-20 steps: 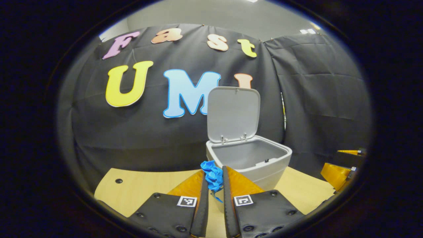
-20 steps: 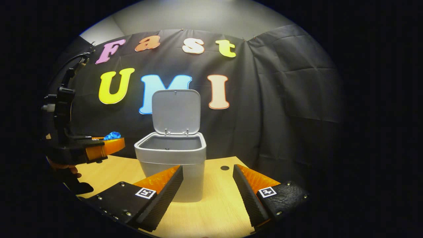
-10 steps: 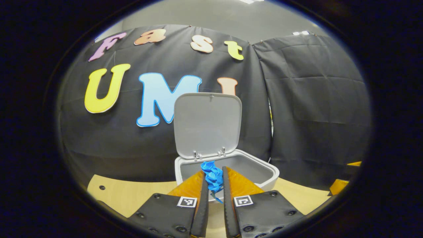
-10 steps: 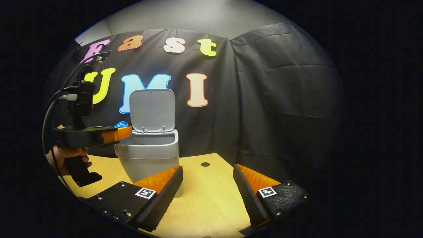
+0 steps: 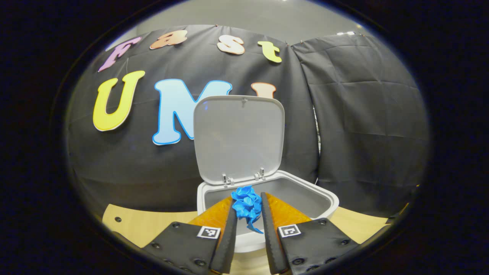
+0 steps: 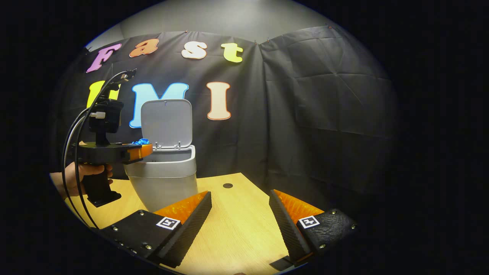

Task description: Press the lid of the desktop garbage bin to open it, pick up the crumpled paper on the desktop and throw it into the bin, then pick up the pop can on the desktop and drop it into the bin, and finally close the garbage bin lid.

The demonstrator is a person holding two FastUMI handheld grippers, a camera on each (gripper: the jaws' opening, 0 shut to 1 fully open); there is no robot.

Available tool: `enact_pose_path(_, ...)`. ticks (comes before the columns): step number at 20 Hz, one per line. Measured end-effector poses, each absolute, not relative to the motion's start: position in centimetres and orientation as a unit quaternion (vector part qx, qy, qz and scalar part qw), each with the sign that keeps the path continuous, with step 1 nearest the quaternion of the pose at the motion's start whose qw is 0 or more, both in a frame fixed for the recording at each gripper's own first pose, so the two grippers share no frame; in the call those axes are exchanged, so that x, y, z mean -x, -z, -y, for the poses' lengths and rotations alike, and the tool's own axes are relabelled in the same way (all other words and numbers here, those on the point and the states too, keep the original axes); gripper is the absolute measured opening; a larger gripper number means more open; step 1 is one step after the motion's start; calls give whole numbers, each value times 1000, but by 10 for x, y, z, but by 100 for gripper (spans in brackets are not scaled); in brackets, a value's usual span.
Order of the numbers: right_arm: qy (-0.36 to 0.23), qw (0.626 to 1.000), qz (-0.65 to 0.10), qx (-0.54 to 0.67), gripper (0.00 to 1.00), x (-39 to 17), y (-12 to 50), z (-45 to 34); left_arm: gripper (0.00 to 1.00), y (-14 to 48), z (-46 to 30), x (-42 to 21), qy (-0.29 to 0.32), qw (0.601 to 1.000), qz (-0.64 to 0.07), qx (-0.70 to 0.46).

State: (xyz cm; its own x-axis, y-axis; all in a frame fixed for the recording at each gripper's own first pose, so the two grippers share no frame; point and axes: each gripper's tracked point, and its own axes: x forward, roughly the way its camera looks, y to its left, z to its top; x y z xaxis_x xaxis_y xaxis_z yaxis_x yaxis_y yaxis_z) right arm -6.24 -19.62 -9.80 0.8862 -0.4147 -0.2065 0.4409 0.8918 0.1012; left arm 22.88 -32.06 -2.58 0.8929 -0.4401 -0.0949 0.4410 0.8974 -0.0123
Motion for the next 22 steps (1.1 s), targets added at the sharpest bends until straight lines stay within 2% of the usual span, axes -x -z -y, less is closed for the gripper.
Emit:
enact_pose_path(5,201,974,-85,-66,97,53,93,182,93,25,313,-226,220,974,-46,2)
enact_pose_path(6,197,975,-83,-65,97,51,91,179,95,24,310,-226,218,975,-46,2)
enact_pose_path(7,194,975,-82,-64,97,49,91,177,83,23,307,-224,217,975,-45,3)
enact_pose_path(8,191,976,-81,-64,97,47,90,174,100,22,302,-222,212,976,-45,5)
enact_pose_path(13,152,983,-81,-67,97,35,90,146,100,14,274,-206,194,980,-41,28)
enact_pose_path(14,138,985,-81,-66,97,31,90,135,94,12,265,-201,190,981,-39,34)
enact_pose_path(17,89,991,-86,-49,97,19,94,102,93,7,235,-188,169,984,-29,42)
enact_pose_path(18,74,993,-86,-41,97,15,93,93,86,7,222,-184,160,986,-27,39)
enact_pose_path(20,40,995,-85,-35,100,8,90,72,100,12,200,-175,145,989,-27,34)
enact_pose_path(21,25,996,-84,-33,97,5,91,61,86,14,190,-169,139,989,-28,34)
enact_pose_path(22,11,996,-83,-32,97,3,91,53,86,17,179,-165,132,990,-30,35)
